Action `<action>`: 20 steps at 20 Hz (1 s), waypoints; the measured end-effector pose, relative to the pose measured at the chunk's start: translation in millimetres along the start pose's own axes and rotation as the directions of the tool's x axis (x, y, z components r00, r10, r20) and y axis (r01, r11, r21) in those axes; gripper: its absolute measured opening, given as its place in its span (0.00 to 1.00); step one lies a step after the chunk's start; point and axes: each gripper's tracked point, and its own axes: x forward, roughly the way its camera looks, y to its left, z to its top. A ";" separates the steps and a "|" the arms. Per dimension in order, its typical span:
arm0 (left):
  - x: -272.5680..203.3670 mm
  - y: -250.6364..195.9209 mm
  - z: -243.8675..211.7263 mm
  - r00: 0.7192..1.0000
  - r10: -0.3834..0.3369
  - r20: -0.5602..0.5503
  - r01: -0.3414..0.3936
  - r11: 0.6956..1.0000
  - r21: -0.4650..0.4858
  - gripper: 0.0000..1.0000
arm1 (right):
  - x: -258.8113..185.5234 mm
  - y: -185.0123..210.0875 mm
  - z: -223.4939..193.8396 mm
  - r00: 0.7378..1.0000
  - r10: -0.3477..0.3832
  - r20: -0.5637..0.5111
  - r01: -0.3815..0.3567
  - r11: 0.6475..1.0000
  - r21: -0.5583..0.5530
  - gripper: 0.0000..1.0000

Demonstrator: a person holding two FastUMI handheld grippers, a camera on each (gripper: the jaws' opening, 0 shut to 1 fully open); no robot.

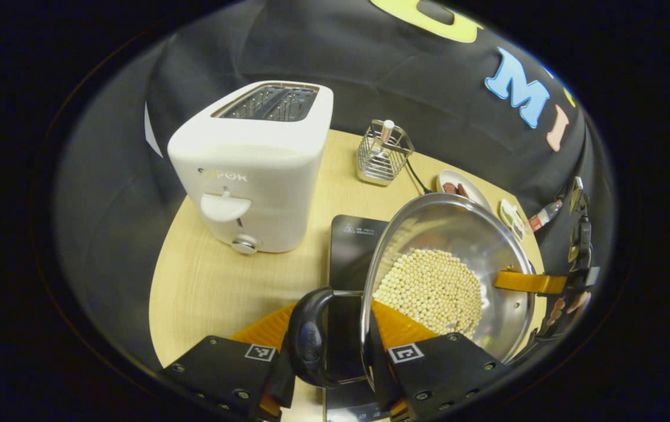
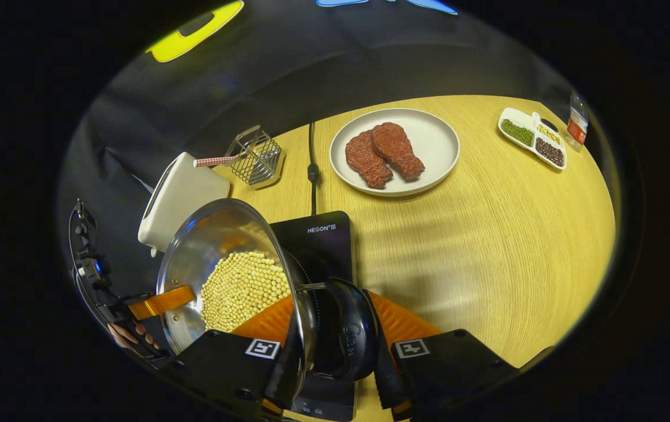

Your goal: First push the handle of the pot to place it horizontally, then grasp the pot with both hands and set it on the induction cooktop.

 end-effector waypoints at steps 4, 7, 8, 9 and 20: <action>2.8 1.4 2.0 1.000 -0.008 0.002 0.008 1.000 0.009 0.58 | -1.3 -2.2 1.3 1.000 0.000 0.002 0.000 1.000 0.008 0.53; 1.8 1.9 2.8 1.000 -0.014 -0.001 0.014 1.000 0.004 0.55 | -3.2 -3.7 3.1 1.000 0.004 0.002 -0.004 1.000 0.007 0.53; 1.3 1.4 1.6 1.000 -0.013 -0.006 0.013 1.000 0.005 0.52 | -3.2 -3.9 2.5 1.000 0.005 0.002 -0.005 1.000 0.006 0.57; 2.2 1.6 1.7 1.000 -0.013 -0.009 0.013 1.000 0.006 0.55 | -1.0 -3.3 2.1 1.000 0.004 0.004 -0.004 1.000 0.006 0.57; -13.6 9.3 -0.4 0.993 0.105 -0.061 -0.100 0.992 0.075 0.80 | -9.1 0.5 12.0 0.998 0.049 0.030 -0.049 0.999 -0.004 0.82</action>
